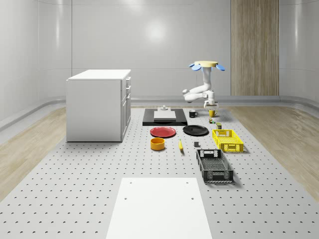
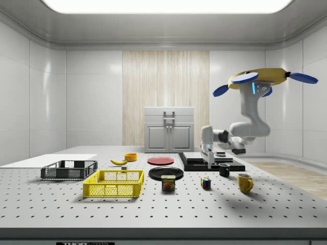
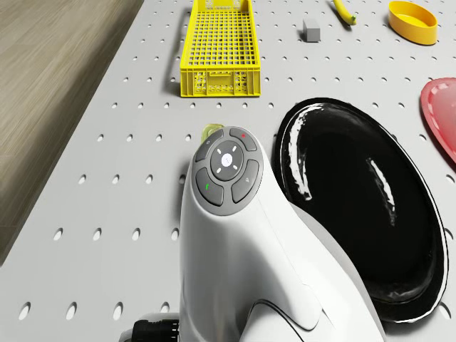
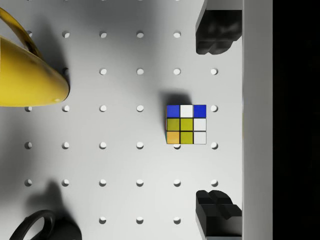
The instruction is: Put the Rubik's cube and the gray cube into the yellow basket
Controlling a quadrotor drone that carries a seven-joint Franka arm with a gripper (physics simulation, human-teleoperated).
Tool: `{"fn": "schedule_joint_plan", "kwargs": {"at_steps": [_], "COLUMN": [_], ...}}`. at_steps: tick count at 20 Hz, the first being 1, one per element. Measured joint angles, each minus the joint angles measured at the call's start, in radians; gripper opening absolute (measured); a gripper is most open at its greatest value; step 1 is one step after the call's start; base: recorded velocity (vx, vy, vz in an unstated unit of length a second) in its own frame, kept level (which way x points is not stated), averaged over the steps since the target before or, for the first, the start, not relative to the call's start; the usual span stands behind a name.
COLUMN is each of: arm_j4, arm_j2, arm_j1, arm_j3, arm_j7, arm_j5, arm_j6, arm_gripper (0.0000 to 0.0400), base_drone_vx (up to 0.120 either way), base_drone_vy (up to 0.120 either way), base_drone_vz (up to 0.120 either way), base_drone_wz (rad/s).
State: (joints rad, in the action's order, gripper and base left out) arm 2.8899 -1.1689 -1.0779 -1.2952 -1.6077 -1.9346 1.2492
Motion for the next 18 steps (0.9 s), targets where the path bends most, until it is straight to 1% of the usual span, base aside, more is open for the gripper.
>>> {"fn": "schedule_joint_plan", "kwargs": {"at_steps": [3,5,11,14,18], "arm_j4": [-0.001,-0.002,-0.004,-0.007,-0.016], "arm_j2": [-0.015,-0.024,-0.052,-0.070,-0.098], "arm_j1": [-0.005,-0.008,-0.017,-0.018,-0.015], "arm_j3": [-0.005,-0.007,-0.016,-0.001,0.047], "arm_j7": [-0.005,-0.008,-0.016,-0.016,-0.011], "arm_j5": [0.008,0.013,0.027,0.017,-0.023], "arm_j6": [0.013,0.022,0.048,0.069,0.111], "arm_gripper": [0.0400,0.0400,0.0400,0.0400,0.0400], "base_drone_vx": [0.000,0.000,0.000,0.000,0.000], "base_drone_vy": [0.000,-0.060,0.000,0.000,0.000], "base_drone_vz": [-0.120,-0.120,-0.113,0.000,0.000], "base_drone_wz": [0.000,0.000,0.000,0.000,0.000]}}
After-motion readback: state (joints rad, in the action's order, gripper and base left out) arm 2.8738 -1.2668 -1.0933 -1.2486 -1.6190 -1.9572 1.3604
